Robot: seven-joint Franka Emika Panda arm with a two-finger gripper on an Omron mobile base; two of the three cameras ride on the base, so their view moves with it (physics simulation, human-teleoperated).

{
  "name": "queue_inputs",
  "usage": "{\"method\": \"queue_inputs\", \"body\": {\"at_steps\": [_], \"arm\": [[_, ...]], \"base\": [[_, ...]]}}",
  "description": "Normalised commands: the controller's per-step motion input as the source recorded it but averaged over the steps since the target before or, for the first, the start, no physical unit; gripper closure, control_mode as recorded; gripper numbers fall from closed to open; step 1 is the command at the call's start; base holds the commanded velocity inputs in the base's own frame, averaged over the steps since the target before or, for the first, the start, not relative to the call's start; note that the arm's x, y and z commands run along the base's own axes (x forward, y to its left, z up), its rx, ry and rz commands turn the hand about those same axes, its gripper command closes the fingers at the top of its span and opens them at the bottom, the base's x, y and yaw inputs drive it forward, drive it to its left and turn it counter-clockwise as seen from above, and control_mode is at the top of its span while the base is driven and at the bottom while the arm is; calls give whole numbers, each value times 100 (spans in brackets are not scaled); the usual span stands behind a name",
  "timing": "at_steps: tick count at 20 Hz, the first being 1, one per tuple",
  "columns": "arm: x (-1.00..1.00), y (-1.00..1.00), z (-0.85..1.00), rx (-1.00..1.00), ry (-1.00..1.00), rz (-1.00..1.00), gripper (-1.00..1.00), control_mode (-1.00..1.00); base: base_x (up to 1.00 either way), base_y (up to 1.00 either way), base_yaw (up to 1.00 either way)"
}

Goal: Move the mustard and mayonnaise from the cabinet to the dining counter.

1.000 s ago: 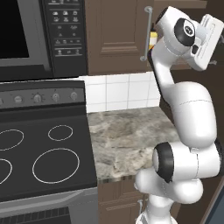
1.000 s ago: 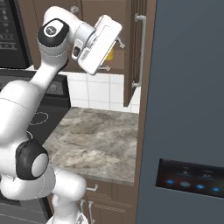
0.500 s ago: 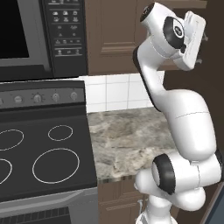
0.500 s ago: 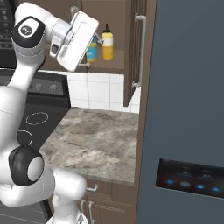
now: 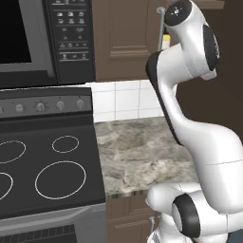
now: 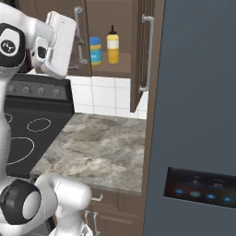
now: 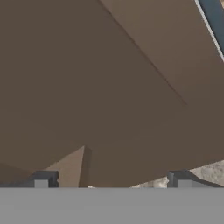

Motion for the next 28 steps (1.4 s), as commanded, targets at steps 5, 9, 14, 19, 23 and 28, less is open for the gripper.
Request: {"method": "queue_inputs", "body": {"at_steps": [5, 9, 14, 19, 23, 28], "arm": [[-7, 37, 1, 0, 13, 65, -100, -100], [0, 24, 9, 0, 8, 52, -100, -100], [0, 25, 3, -12, 3, 50, -100, -100], [1, 17, 5, -14, 8, 39, -100, -100], [13, 21, 1, -14, 8, 27, -100, -100], [27, 17, 3, -7, 6, 19, -100, -100]], "base": [[0, 0, 0], [0, 0, 0], [0, 0, 0], [0, 0, 0], [0, 0, 0], [0, 0, 0]]}}
